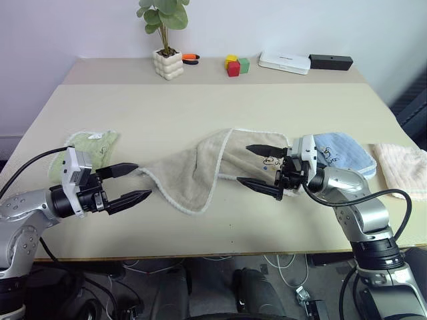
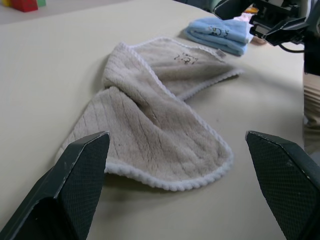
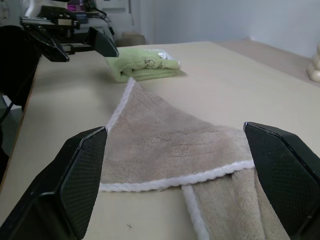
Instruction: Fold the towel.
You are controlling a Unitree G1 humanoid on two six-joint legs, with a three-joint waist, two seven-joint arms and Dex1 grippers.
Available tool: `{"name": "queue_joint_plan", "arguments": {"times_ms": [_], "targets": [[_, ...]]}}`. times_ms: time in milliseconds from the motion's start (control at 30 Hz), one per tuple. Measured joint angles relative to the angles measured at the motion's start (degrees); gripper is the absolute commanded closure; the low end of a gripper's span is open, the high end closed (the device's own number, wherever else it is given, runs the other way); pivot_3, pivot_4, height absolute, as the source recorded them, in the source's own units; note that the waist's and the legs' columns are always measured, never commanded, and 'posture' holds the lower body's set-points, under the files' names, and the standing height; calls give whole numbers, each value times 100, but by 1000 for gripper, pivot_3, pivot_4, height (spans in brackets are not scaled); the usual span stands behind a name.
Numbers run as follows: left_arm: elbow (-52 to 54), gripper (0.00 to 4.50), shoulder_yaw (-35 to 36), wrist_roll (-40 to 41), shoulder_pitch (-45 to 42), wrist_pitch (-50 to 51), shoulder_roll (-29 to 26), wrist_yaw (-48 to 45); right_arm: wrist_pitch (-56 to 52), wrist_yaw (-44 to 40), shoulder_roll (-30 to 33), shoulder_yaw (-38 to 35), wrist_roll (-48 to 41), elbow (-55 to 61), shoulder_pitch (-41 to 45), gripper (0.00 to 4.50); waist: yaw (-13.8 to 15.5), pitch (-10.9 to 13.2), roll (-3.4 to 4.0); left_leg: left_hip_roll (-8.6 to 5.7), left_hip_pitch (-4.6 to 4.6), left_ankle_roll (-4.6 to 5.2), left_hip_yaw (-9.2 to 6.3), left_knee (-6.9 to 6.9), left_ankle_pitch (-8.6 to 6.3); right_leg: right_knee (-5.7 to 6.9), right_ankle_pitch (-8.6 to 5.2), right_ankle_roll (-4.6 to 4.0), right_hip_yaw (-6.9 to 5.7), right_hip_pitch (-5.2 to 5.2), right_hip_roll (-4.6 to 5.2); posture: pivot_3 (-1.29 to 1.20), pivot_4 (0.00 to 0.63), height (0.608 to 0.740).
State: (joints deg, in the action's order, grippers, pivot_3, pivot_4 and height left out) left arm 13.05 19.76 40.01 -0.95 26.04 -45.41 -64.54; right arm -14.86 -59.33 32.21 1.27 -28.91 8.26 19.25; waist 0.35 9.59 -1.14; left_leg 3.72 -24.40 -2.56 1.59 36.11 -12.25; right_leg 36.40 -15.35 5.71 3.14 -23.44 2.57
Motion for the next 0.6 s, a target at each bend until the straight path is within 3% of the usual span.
{"name": "queue_joint_plan", "arguments": {"times_ms": [600], "targets": [[-801, 41, -843, -370, -1256, -286, 387, -147, 158, 172, 274, -446, 79, 216, -313, 0, 14, 0, 0, -1, 0, 0, -1, 4, 0, 0, 1, 2, 0, 3, -4, 0, 150, 740]]}}
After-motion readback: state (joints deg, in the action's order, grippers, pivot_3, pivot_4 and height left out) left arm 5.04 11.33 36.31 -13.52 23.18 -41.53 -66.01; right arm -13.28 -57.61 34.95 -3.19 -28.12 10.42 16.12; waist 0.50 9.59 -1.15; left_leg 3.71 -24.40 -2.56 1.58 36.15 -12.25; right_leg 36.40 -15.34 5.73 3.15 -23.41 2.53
